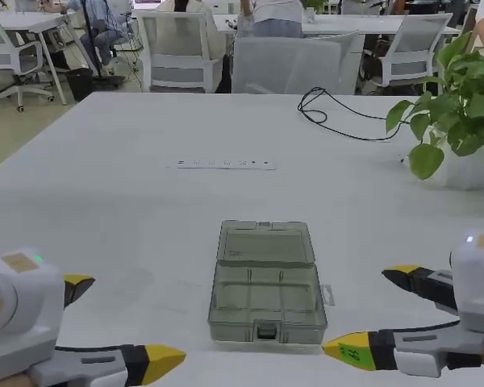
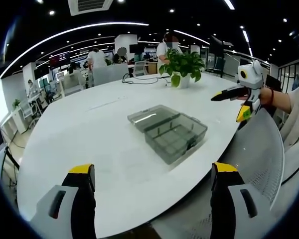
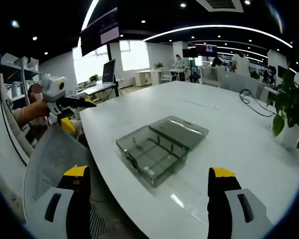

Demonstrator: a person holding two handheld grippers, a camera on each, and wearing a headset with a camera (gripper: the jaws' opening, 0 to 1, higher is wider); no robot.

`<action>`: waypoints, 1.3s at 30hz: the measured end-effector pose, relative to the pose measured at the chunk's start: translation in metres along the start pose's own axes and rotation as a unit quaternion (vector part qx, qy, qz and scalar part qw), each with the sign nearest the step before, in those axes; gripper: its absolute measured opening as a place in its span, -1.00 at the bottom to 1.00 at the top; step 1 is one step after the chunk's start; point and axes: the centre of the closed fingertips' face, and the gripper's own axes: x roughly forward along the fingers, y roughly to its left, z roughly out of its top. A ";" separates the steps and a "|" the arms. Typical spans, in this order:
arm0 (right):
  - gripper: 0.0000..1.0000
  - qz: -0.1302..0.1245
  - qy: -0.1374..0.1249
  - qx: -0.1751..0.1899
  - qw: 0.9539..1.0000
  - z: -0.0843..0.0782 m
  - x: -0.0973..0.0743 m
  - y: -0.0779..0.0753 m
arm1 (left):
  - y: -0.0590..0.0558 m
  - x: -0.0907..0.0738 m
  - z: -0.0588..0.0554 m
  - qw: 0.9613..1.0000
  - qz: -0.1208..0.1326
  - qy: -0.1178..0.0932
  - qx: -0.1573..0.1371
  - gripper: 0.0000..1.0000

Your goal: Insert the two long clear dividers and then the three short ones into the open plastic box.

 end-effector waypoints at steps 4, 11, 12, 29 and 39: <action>1.00 0.000 0.000 -0.001 1.000 0.000 0.000 0.000 | 0.000 0.001 0.000 1.000 0.000 0.000 -0.003 0.98; 1.00 0.004 0.006 -0.001 1.000 -0.003 0.000 0.001 | -0.002 0.004 0.000 1.000 -0.002 0.003 -0.002 0.96; 1.00 0.004 0.006 -0.001 1.000 -0.003 0.000 0.002 | -0.002 0.004 0.000 1.000 -0.002 0.004 -0.003 0.95; 1.00 0.008 0.006 0.000 1.000 -0.001 0.002 0.001 | -0.005 0.010 0.003 1.000 -0.005 0.009 -0.010 0.90; 0.97 0.012 0.006 0.000 1.000 0.000 0.003 0.001 | -0.003 0.013 -0.001 1.000 -0.010 0.019 -0.012 0.82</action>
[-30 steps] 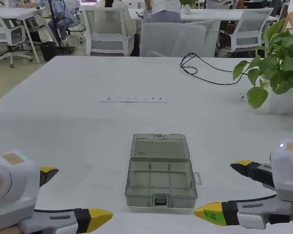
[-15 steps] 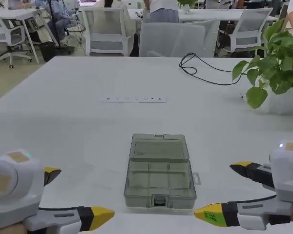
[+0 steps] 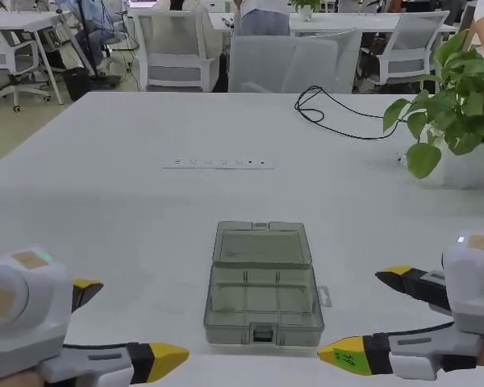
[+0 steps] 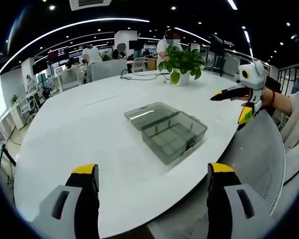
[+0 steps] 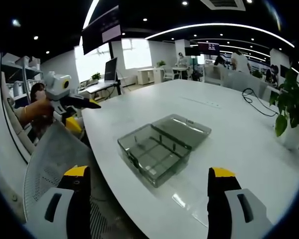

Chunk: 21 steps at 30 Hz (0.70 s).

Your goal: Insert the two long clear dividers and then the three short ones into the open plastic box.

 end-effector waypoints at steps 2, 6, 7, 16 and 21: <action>0.96 0.001 0.000 -0.001 1.000 0.000 0.000 0.000 | 0.002 0.000 0.000 1.000 0.002 0.001 -0.003 0.73; 0.90 0.008 0.000 0.002 1.000 0.001 0.002 0.003 | 0.007 0.002 -0.002 1.000 -0.003 0.006 -0.020 0.60; 0.88 0.009 0.001 0.002 1.000 0.000 0.002 0.003 | 0.008 0.002 -0.002 1.000 -0.002 0.006 -0.021 0.57; 0.83 0.014 0.000 0.002 1.000 0.003 0.004 0.004 | 0.037 0.009 -0.008 0.999 0.026 0.027 -0.020 0.36; 0.82 0.013 -0.001 0.005 1.000 0.003 0.007 0.002 | 0.053 0.014 -0.012 0.998 0.037 0.037 -0.028 0.23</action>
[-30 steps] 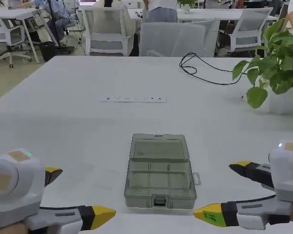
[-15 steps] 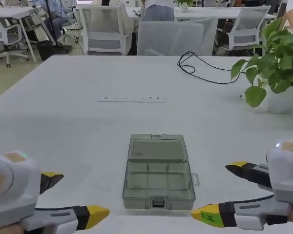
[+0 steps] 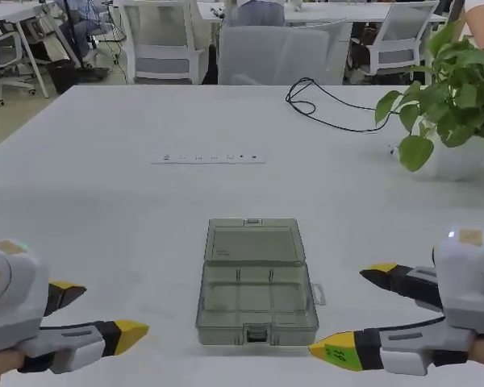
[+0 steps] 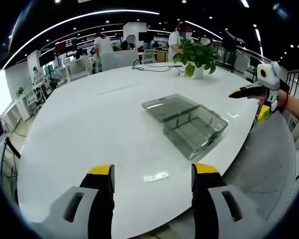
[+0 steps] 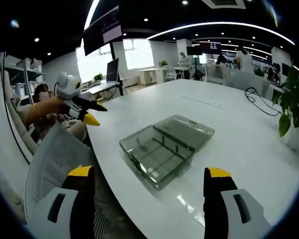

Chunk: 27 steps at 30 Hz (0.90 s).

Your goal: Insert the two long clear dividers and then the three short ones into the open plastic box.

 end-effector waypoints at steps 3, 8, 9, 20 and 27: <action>0.80 0.000 0.002 0.003 1.000 -0.001 0.001 -0.001 | 0.007 0.004 -0.002 1.000 0.002 0.007 -0.005 0.19; 0.77 0.002 0.005 0.007 1.000 -0.002 0.002 -0.001 | 0.024 0.011 -0.007 0.999 0.015 0.028 0.009 0.10; 0.77 0.001 0.004 0.009 1.000 -0.001 0.002 -0.002 | 0.025 0.011 -0.007 0.999 0.015 0.030 0.010 0.08; 0.77 -0.005 0.006 0.015 1.000 -0.002 0.003 -0.006 | 0.053 0.029 -0.024 0.996 0.028 0.078 0.024 -0.10; 0.76 -0.008 0.018 0.020 1.000 -0.008 0.002 -0.007 | 0.064 0.042 -0.038 0.992 0.019 0.118 0.032 -0.12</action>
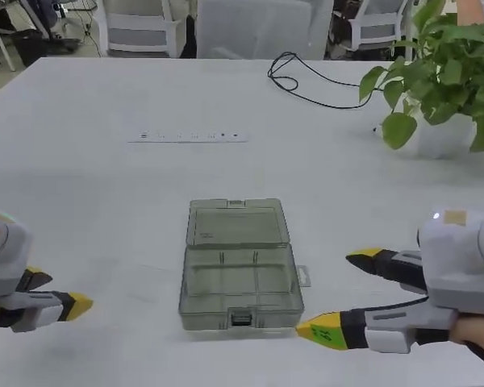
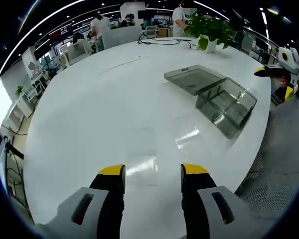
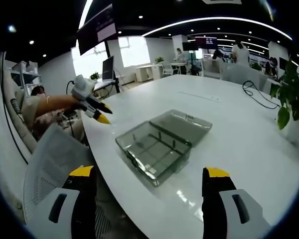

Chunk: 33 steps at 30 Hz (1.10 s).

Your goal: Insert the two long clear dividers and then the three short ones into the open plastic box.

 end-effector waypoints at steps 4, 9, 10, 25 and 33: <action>0.76 -0.002 0.005 0.000 1.000 -0.002 -0.001 -0.002 | 0.004 0.008 -0.001 1.000 -0.006 0.009 -0.002 -0.14; 0.76 -0.009 0.007 0.002 1.000 -0.001 -0.001 -0.006 | 0.011 0.018 -0.008 0.999 -0.015 0.033 -0.001 -0.17; 0.76 -0.010 0.006 0.003 1.000 -0.001 0.000 -0.007 | 0.012 0.019 -0.009 0.999 -0.016 0.036 0.001 -0.17; 0.76 -0.015 0.012 0.006 1.000 0.000 0.003 -0.013 | 0.021 0.027 -0.018 0.997 -0.030 0.067 0.005 -0.25; 0.75 -0.015 0.015 0.007 1.000 0.001 0.008 -0.014 | 0.015 0.028 -0.015 0.996 -0.045 0.079 0.024 -0.28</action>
